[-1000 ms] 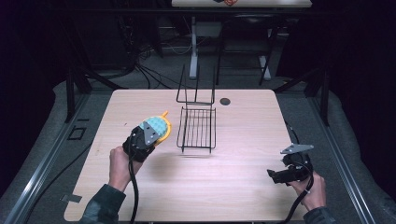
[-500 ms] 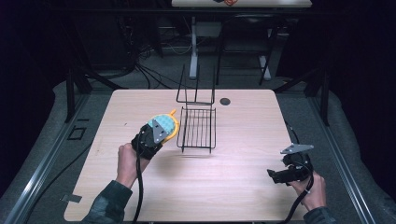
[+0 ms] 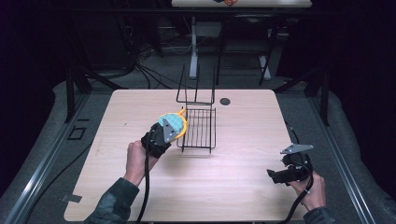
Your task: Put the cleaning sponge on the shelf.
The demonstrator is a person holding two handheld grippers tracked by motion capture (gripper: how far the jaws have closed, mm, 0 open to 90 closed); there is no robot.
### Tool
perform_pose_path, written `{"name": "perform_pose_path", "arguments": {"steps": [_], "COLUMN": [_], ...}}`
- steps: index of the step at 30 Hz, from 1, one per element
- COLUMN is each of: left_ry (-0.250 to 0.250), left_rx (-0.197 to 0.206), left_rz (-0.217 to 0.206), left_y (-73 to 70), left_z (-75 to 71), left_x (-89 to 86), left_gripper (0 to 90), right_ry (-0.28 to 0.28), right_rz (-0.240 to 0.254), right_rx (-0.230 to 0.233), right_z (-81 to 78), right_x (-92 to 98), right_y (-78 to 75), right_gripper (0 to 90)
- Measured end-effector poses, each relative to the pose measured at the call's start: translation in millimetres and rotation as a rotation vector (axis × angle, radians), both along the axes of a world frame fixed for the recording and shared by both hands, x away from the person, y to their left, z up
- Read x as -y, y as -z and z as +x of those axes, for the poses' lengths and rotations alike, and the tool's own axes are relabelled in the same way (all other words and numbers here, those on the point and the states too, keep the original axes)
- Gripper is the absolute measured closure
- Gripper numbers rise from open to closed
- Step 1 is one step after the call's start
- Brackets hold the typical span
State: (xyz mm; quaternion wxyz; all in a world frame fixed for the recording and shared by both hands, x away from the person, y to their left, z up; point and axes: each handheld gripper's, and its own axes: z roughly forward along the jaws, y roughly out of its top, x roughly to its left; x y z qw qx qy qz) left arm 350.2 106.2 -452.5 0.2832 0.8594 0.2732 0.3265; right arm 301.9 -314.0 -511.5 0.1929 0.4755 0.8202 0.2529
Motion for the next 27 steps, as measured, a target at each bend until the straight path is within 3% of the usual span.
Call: {"name": "perform_pose_path", "arguments": {"steps": [3, 8, 20, 27], "left_ry": [0.009, 0.014, 0.049, 0.068], "left_rx": [0.011, 0.000, -0.014, -0.044], "left_rz": [0.003, -0.013, -0.003, 0.005], "left_y": [0.8, 4.9, 11.1, 20.2], "left_z": [2.7, 8.6, 18.5, 27.6], "left_x": [3.5, 9.5, 28.9, 44.2], "left_gripper": [87.4, 87.4, 87.4, 87.4], "right_ry": [0.000, 0.000, 0.002, 0.001], "right_rz": [-0.003, -0.002, 0.002, 0.001], "right_rx": [-0.002, -0.001, 0.001, -0.004], "right_z": [-0.2, -0.2, 0.0, -0.2], "right_x": [0.4, 1.1, 1.4, 1.8], "right_y": [-0.3, 0.1, 0.9, 0.6], "right_gripper": [4.3, 4.3, 4.4, 4.5]}}
